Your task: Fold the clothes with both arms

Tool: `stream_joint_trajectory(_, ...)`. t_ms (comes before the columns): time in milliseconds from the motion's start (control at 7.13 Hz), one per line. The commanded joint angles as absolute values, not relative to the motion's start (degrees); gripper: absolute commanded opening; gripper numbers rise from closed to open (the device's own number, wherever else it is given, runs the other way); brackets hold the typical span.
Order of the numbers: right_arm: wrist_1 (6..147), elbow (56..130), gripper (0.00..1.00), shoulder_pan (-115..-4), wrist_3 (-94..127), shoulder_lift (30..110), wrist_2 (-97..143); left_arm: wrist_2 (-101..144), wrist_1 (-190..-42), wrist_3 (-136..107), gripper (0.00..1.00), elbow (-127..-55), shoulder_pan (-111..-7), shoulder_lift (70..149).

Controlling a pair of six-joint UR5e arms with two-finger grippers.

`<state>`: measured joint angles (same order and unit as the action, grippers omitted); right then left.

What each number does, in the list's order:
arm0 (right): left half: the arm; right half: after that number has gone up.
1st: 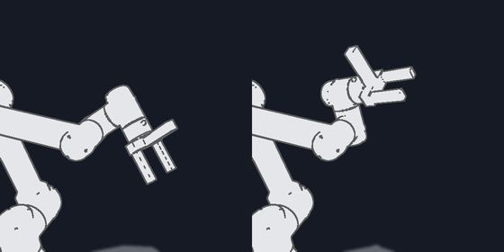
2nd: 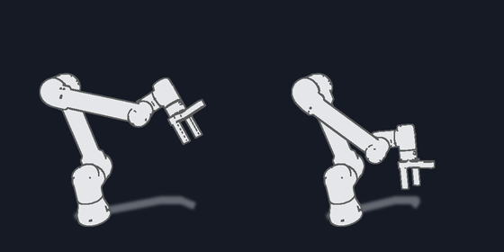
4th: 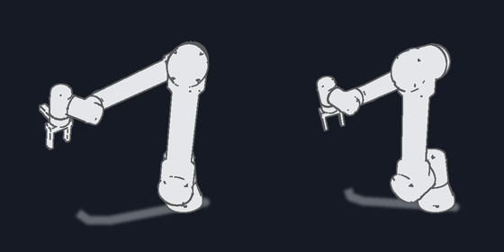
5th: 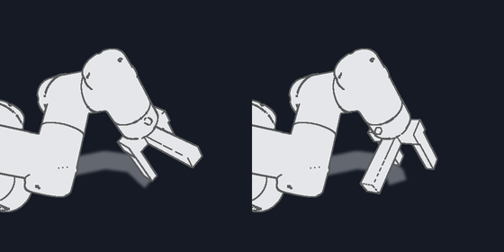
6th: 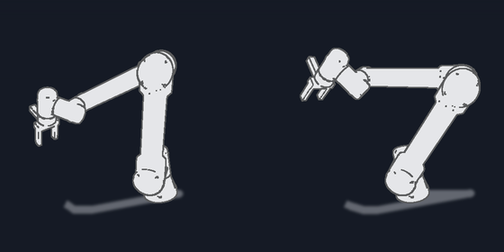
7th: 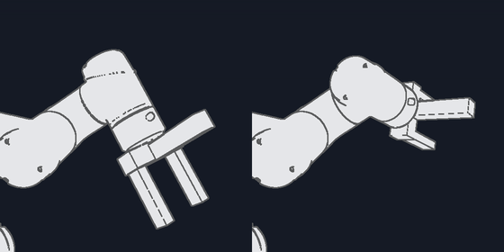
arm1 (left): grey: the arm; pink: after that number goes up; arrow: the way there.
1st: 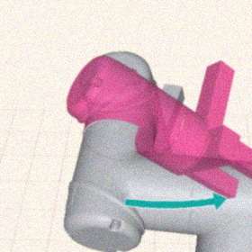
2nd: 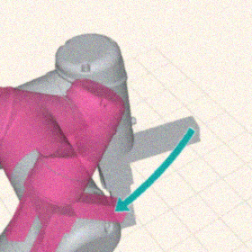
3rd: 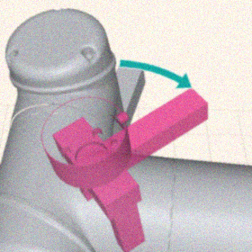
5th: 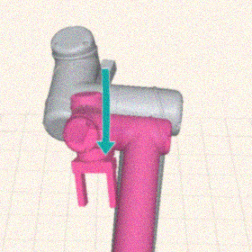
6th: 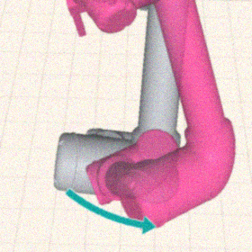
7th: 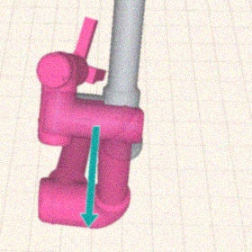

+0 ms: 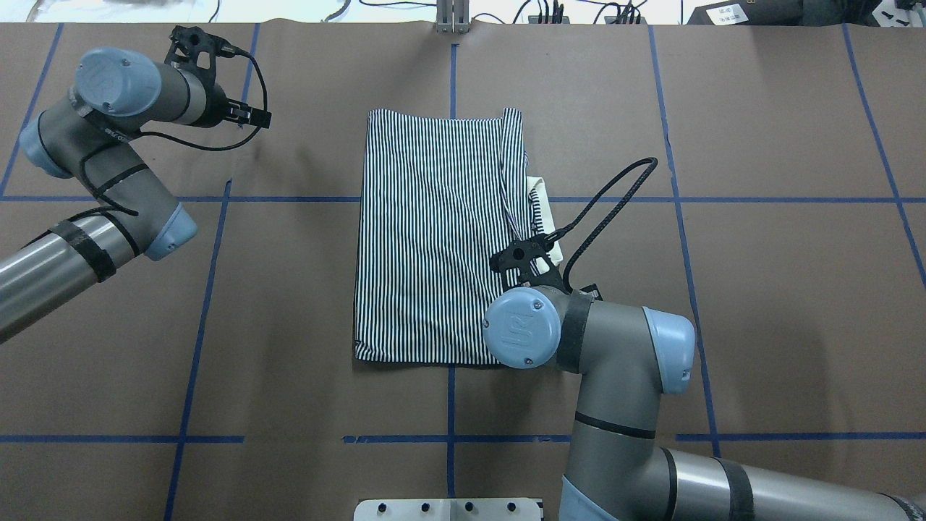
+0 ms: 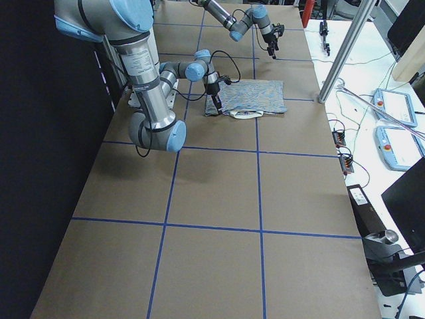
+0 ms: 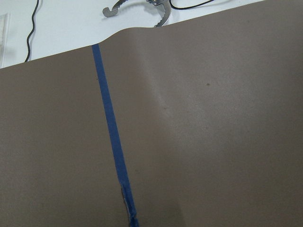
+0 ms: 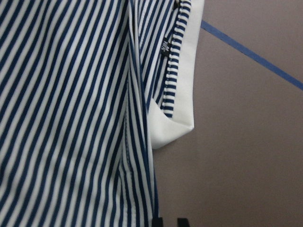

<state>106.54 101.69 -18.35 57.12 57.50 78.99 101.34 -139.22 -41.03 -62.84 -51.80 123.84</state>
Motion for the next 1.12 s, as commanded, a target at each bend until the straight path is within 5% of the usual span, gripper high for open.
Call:
stream_joint_trajectory(0,106.35,102.56,0.23,-17.67,57.3,59.24,77.43,101.34,-139.22,-41.04,1.0,-62.84,-51.77,123.84)
stream_joint_trajectory(281,106.35,105.63,0.42,-17.4,57.13,59.42,77.78,101.34,-139.22,-41.04,1.0,-62.84,-51.59,123.84)
stream_joint_trajectory(702,102.33,104.42,0.41,-21.61,57.39,55.73,79.88,101.34,-139.22,-41.04,1.0,-62.84,-51.33,123.84)
stream_joint_trajectory(982,90.95,96.73,0.37,-23.72,57.57,54.15,81.65,101.34,-139.22,-41.04,1.0,-62.84,-51.33,123.66)
